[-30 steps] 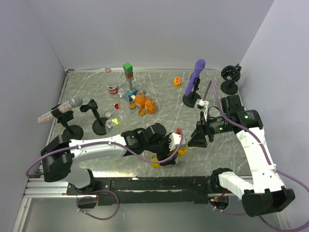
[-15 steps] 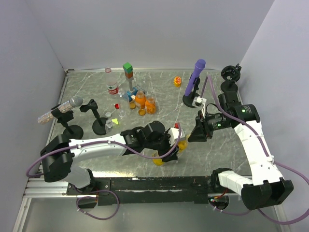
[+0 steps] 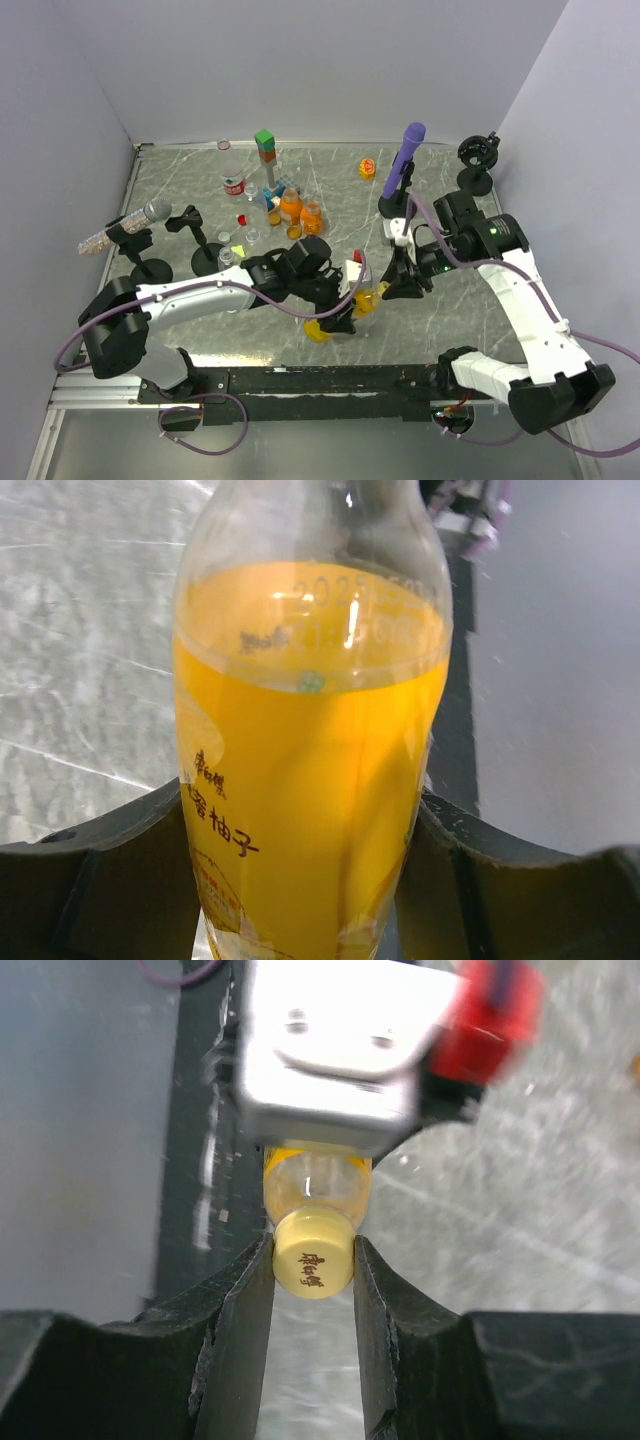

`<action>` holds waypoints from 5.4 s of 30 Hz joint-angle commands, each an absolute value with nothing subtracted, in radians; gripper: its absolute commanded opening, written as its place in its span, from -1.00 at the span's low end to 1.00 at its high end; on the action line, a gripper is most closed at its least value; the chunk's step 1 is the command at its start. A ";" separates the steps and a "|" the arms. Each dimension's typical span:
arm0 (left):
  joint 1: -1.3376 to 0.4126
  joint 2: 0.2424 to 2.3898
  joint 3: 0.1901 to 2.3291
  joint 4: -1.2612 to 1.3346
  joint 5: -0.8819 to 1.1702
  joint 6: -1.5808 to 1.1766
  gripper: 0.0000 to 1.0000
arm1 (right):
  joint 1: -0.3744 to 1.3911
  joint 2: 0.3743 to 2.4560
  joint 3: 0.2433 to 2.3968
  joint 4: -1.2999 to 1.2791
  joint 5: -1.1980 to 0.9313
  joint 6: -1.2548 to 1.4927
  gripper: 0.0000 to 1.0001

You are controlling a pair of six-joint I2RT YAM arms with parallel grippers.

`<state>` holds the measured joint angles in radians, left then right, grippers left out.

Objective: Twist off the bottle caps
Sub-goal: Unscrew the bottle cap from the plastic bottle.

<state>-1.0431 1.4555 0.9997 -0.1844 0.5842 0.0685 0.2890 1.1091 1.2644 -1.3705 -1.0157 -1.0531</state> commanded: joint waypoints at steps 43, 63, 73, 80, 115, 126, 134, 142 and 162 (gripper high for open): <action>-1.227 1.204 0.994 -0.117 -0.098 0.017 -0.86 | 0.215 0.836 1.261 -1.060 -0.940 -0.206 0.98; -1.315 1.310 1.075 -0.149 -0.356 -0.048 -0.86 | 0.195 1.094 1.321 -1.098 -1.014 -0.078 0.17; -1.316 1.339 1.095 -0.153 -0.370 -0.069 -0.85 | 0.215 1.123 1.335 -1.132 -0.997 -0.109 -0.27; -1.315 1.335 1.098 -0.169 -0.383 -0.090 -0.84 | 0.224 1.127 1.344 -1.155 -0.988 -0.132 -0.42; -1.269 1.215 0.990 -0.198 0.127 0.129 -0.83 | 0.353 1.138 1.451 -1.416 -1.058 -0.872 -0.95; -1.118 1.092 0.917 -0.181 0.370 0.190 -0.84 | 0.367 1.009 1.288 -1.302 -1.038 -1.214 -0.92; -1.120 1.146 0.940 -0.213 0.319 0.173 -0.87 | 0.365 0.951 1.290 -1.115 -1.058 -0.789 -0.01; -1.146 1.166 0.937 -0.164 0.187 0.117 -0.88 | 0.284 0.916 1.330 -1.065 -1.080 -0.439 0.79; -1.315 1.223 0.876 0.066 -0.308 0.037 -0.89 | 0.133 1.150 1.282 -1.192 -1.075 -0.144 0.49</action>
